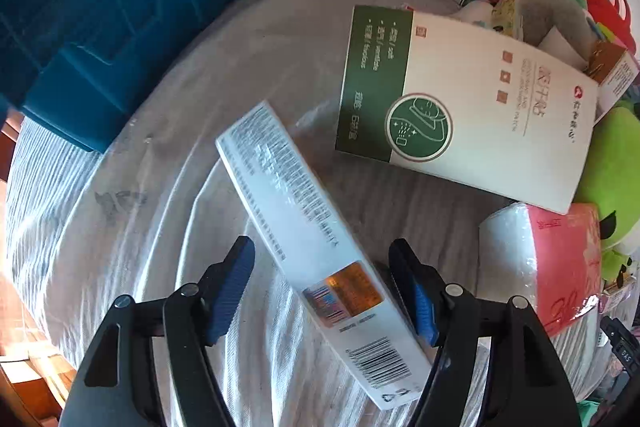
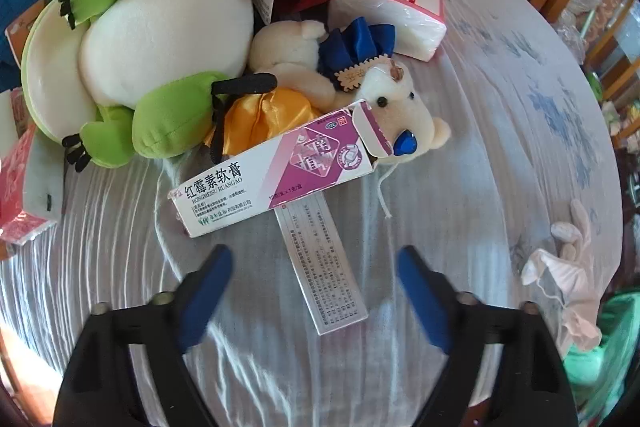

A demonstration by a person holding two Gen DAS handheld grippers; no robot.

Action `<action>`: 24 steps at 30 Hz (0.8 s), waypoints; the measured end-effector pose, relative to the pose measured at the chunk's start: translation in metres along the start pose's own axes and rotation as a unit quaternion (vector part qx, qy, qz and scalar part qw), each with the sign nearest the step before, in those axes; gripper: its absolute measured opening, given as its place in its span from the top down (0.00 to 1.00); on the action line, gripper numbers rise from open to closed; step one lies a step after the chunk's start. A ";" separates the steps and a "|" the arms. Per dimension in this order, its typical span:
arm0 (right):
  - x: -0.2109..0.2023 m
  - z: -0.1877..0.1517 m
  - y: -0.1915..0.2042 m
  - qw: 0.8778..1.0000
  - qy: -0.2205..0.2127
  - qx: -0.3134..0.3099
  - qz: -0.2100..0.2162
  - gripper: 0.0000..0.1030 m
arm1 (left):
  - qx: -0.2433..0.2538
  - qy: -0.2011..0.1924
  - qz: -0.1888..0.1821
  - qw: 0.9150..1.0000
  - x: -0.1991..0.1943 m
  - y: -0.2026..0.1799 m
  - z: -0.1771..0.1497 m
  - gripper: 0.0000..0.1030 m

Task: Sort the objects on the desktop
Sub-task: 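Grasp the orange-white ointment box with the left gripper while the right grasps a white tube box, then carry both boxes over the blue crate and open both grippers to drop them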

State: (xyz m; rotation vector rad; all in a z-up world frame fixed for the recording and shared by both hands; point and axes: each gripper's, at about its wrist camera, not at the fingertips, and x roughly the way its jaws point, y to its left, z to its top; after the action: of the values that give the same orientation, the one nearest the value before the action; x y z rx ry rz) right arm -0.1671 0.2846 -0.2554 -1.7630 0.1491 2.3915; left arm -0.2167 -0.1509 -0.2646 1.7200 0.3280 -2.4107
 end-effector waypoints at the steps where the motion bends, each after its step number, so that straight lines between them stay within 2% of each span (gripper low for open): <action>1: 0.003 0.000 0.000 1.000 0.004 0.000 -0.001 0.40 | 0.012 -0.009 0.010 1.000 -0.001 -0.004 -0.001 0.41; 4: 0.005 0.000 -0.002 1.000 0.000 0.003 0.001 0.46 | 0.061 -0.014 0.014 0.998 -0.006 -0.017 -0.007 0.59; 5: 0.004 0.000 -0.003 1.000 -0.002 0.003 0.000 0.50 | 0.074 -0.018 0.014 0.997 -0.009 -0.019 -0.010 0.61; 6: 0.002 0.001 -0.004 1.000 -0.006 0.006 -0.002 0.68 | 0.081 -0.019 0.015 0.996 -0.011 -0.020 -0.012 0.62; 7: 0.001 0.001 -0.006 1.000 -0.005 0.008 -0.005 0.75 | 0.085 -0.020 0.014 0.996 -0.013 -0.020 -0.013 0.65; 11: -0.006 -0.001 -0.014 1.000 -0.009 0.022 0.003 0.75 | 0.104 -0.036 0.015 0.994 -0.031 -0.018 -0.018 0.69; 17: -0.049 -0.009 -0.024 0.998 -0.049 0.038 0.001 0.75 | 0.143 -0.086 0.024 0.986 -0.077 -0.019 -0.029 0.69; 24: -0.102 -0.005 0.005 0.993 -0.108 0.043 0.006 0.75 | 0.157 -0.149 0.000 0.976 -0.132 -0.013 -0.022 0.69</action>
State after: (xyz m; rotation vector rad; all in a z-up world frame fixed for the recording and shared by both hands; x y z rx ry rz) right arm -0.1334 0.2713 -0.1592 -1.4600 0.2311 2.5234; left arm -0.1575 -0.1322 -0.1456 1.4237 -0.0990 -2.7866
